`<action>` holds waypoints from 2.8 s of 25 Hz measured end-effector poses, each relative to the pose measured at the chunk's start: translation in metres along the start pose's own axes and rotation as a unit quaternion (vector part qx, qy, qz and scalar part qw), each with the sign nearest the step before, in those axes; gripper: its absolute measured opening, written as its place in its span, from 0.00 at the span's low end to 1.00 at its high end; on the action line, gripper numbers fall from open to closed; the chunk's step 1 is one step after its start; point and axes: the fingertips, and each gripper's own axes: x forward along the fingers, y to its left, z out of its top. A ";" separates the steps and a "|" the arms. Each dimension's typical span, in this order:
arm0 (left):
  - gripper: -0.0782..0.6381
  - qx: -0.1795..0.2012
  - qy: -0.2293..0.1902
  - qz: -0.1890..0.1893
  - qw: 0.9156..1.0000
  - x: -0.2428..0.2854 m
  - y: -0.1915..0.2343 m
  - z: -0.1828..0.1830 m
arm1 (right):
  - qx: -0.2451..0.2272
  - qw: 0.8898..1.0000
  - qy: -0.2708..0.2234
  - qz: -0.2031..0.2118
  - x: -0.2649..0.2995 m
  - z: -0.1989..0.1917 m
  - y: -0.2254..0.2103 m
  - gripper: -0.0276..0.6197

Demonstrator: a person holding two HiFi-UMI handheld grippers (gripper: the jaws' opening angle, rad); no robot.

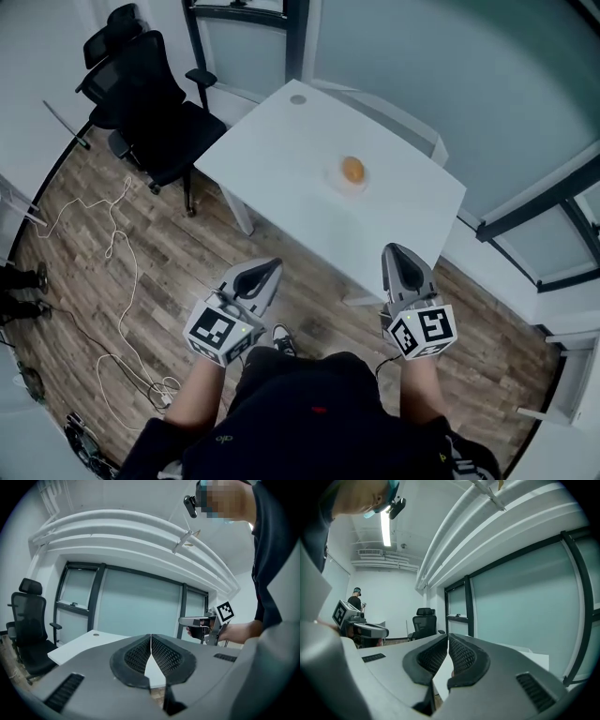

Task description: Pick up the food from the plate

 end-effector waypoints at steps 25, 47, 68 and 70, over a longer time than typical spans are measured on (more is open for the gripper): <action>0.14 -0.035 0.048 0.082 0.995 0.130 0.115 -0.004 | -0.025 0.987 0.147 0.062 0.229 -0.100 -0.133 0.28; 0.14 -0.106 0.123 0.188 0.969 0.146 0.166 -0.070 | -0.040 0.942 0.326 0.069 0.383 -0.285 -0.210 0.64; 0.14 -0.060 0.067 0.119 0.989 0.130 0.134 -0.017 | -0.065 0.991 0.074 0.088 0.285 -0.051 -0.127 0.62; 0.14 -0.048 0.056 0.105 0.992 0.127 0.127 -0.010 | -0.060 0.993 0.048 0.087 0.262 -0.024 -0.116 0.62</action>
